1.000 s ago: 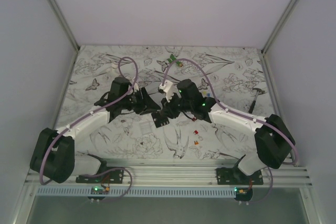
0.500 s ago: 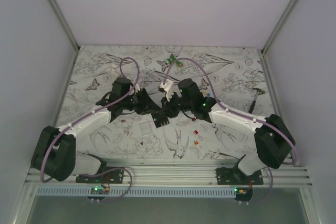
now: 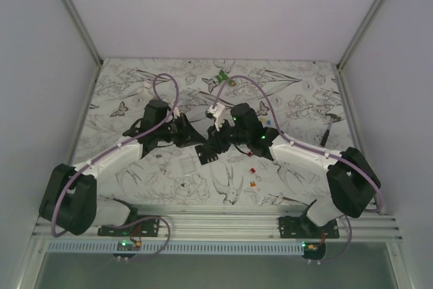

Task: Snap on the fuse box
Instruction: Install the fuse at the fuse box base.

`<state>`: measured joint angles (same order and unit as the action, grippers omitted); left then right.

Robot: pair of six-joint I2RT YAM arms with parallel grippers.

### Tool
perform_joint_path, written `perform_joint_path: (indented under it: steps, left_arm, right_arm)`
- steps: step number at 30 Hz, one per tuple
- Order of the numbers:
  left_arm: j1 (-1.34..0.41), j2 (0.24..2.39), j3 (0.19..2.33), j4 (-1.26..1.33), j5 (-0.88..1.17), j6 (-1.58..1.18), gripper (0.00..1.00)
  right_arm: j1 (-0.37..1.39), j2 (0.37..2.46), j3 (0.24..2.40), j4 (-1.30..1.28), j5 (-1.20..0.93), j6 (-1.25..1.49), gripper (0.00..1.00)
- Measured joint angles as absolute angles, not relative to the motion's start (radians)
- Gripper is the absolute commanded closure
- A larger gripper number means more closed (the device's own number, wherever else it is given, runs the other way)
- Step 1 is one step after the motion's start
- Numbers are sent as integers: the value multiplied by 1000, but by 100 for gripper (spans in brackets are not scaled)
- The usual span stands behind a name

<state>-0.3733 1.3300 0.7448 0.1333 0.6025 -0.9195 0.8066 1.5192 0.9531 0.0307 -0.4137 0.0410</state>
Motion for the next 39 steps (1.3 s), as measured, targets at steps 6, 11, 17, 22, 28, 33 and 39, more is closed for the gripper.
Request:
perform_joint_path:
  steps: [6, 11, 17, 22, 28, 33, 39]
  left_arm:
    - [-374, 1262, 745, 134, 577, -922, 100]
    - [-374, 1161, 744, 135, 532, -933, 100]
    - [-383, 1036, 737, 142, 459, -964, 100]
    - [-403, 950, 722, 182, 400, -1010, 100]
    - [-432, 889, 702, 213, 350, -1062, 100]
    - [-456, 873, 702, 240, 332, -1091, 100]
    - [-483, 862, 702, 261, 315, -1111, 100]
  right_arm:
    - [797, 1462, 876, 138, -406, 146, 49]
    - [780, 1334, 744, 331, -368, 339, 45]
    - [764, 1243, 579, 648, -308, 633, 45]
    - [762, 1283, 544, 876, -297, 826, 46]
    - [763, 1347, 545, 1039, -305, 943, 47]
    - [767, 1376, 568, 1089, -313, 984, 50]
    - [770, 1416, 596, 1159, -345, 1024, 58]
